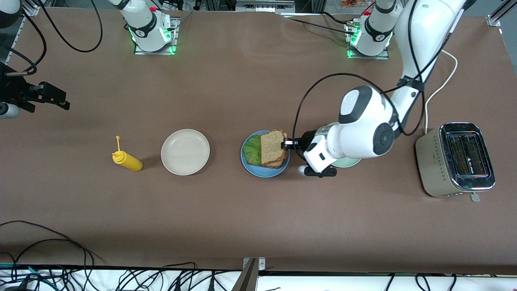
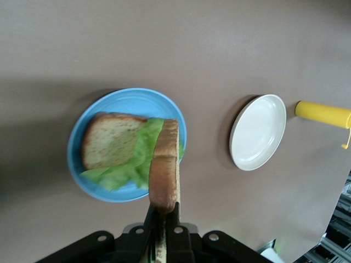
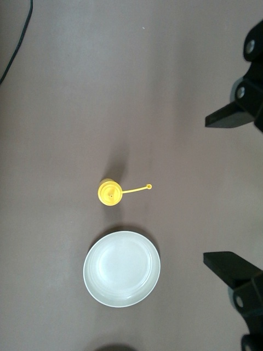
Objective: Make sandwich in blue plate with both arms
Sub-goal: 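Lay the toast slice on top of the lettuce with the left gripper, then open the left gripper and raise it back toward the toaster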
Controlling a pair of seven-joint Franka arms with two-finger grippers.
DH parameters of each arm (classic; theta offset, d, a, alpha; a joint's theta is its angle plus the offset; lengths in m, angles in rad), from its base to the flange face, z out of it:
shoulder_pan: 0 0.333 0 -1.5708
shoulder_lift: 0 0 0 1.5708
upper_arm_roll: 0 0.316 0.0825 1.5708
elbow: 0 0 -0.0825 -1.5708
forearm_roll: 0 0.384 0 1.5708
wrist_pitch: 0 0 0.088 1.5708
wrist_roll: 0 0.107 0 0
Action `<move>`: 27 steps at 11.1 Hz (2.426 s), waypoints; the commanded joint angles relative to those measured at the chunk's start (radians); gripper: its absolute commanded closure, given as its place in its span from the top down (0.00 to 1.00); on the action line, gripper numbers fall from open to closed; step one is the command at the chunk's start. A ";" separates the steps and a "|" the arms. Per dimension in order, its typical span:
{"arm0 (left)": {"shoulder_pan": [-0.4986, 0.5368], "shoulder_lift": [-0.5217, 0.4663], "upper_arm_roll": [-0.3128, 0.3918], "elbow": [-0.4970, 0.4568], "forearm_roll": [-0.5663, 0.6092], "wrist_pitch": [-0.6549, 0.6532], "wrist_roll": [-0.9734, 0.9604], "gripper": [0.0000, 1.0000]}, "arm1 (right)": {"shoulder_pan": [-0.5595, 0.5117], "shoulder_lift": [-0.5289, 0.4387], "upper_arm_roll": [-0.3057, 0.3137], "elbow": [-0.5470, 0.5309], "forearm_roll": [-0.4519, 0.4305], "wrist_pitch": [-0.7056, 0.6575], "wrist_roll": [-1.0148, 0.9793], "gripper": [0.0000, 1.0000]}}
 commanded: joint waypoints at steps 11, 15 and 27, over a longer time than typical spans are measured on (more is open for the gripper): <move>-0.030 0.096 -0.036 -0.042 0.091 0.059 0.092 0.00 | -0.003 0.028 0.001 0.024 0.021 -0.011 -0.011 1.00; -0.028 0.096 -0.031 -0.039 0.088 0.057 0.092 1.00 | -0.003 0.031 0.001 0.026 0.021 -0.006 -0.011 1.00; -0.015 -0.181 0.102 -0.009 0.301 -0.154 0.082 1.00 | -0.003 0.031 0.001 0.024 0.021 -0.003 -0.013 1.00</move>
